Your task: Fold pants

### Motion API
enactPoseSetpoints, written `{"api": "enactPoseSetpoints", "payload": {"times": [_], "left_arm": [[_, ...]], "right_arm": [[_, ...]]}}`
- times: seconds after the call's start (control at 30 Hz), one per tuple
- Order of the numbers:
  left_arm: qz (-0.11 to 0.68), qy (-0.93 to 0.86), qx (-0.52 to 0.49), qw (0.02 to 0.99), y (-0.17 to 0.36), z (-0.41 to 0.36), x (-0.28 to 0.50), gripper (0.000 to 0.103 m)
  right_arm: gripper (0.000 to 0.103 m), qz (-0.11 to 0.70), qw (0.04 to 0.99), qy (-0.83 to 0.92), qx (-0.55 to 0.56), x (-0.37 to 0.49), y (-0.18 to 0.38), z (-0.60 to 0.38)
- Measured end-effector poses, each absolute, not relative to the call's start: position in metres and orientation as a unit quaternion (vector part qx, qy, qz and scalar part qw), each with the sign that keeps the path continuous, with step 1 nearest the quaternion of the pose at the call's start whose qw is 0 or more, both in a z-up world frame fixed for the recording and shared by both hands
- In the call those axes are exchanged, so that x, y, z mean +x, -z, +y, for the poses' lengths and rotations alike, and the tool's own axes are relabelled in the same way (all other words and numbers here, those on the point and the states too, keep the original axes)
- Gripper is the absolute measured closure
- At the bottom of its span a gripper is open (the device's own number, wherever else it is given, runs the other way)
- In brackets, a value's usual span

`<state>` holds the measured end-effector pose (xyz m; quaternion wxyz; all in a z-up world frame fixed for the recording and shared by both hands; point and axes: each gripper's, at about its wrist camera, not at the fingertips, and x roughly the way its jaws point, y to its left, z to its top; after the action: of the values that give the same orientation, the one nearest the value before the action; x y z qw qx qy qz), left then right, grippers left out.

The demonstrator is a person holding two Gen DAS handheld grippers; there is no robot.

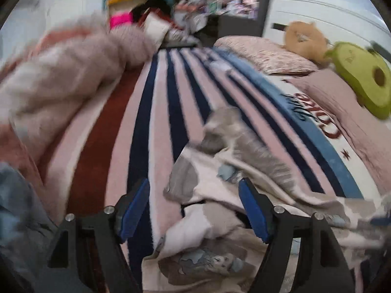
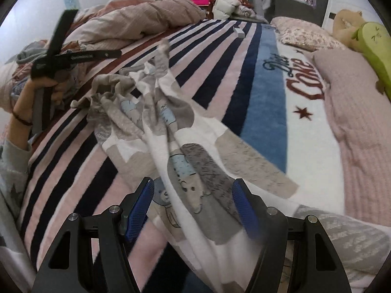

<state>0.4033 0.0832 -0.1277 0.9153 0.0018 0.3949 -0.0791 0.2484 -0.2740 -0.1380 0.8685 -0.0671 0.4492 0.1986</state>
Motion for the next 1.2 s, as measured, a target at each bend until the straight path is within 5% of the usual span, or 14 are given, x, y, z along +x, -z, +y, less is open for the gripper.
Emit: {"api": "enactPoseSetpoints", "payload": {"times": [0.3,0.53,0.87,1.2], "left_arm": [[0.419,0.072,-0.044,0.904,0.163,0.101,0.433,0.032],[0.417,0.102,-0.036,0.903,0.176,0.090,0.438,0.099],[0.256,0.126,-0.017,0.958,0.083,0.077,0.379,0.101],[0.255,0.042,-0.027,0.966,0.043,0.118,0.316,0.101]], "right_arm": [[0.041,0.460,0.863,-0.200,-0.064,0.253,0.147,-0.280],[0.041,0.457,0.863,-0.212,-0.049,0.263,0.149,-0.283],[0.042,0.454,0.866,-0.201,-0.054,0.254,0.140,-0.286],[0.042,0.443,0.872,-0.200,-0.064,0.225,0.117,-0.293]]}}
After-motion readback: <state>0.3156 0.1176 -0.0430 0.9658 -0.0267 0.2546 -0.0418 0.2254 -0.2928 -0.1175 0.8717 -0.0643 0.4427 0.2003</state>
